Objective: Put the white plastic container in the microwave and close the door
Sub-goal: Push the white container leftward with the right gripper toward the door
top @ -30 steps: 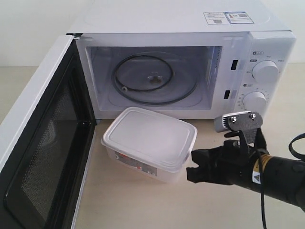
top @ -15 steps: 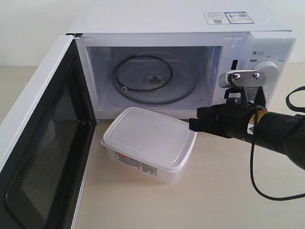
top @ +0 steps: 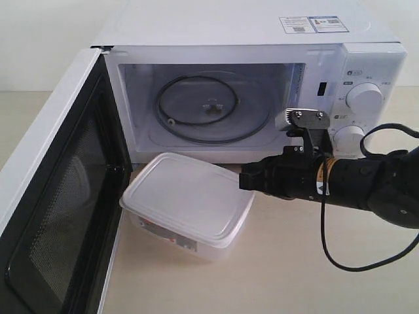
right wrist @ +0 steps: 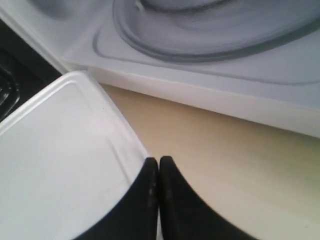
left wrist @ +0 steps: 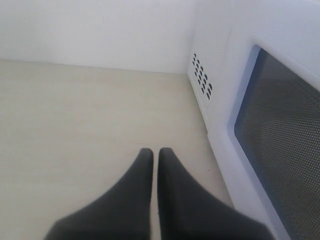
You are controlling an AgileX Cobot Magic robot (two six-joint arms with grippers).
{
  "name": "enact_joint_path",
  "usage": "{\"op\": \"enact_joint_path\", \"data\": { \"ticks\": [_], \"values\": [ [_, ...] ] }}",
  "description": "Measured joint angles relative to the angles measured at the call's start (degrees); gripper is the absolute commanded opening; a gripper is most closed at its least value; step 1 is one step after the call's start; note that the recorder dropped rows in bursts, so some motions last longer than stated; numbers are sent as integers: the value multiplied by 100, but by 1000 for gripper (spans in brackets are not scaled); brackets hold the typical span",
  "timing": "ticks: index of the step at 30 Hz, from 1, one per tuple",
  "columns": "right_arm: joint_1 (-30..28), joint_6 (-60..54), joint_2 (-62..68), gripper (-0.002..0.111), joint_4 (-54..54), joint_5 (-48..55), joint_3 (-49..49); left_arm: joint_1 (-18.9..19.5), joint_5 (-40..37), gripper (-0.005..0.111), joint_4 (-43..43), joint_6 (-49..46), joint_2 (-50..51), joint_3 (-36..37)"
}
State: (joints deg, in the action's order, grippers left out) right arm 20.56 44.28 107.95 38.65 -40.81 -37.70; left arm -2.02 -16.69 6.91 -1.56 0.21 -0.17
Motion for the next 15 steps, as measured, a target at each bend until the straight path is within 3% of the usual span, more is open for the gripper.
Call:
{"op": "enact_joint_path", "data": {
  "ticks": [10, 15],
  "values": [
    [493, 544, -118, 0, 54, 104, 181, 5, 0, 4, -47, 0, 0, 0],
    [679, -387, -550, 0, -613, 665, 404, 5, -2, 4, -47, 0, 0, 0]
  ]
}}
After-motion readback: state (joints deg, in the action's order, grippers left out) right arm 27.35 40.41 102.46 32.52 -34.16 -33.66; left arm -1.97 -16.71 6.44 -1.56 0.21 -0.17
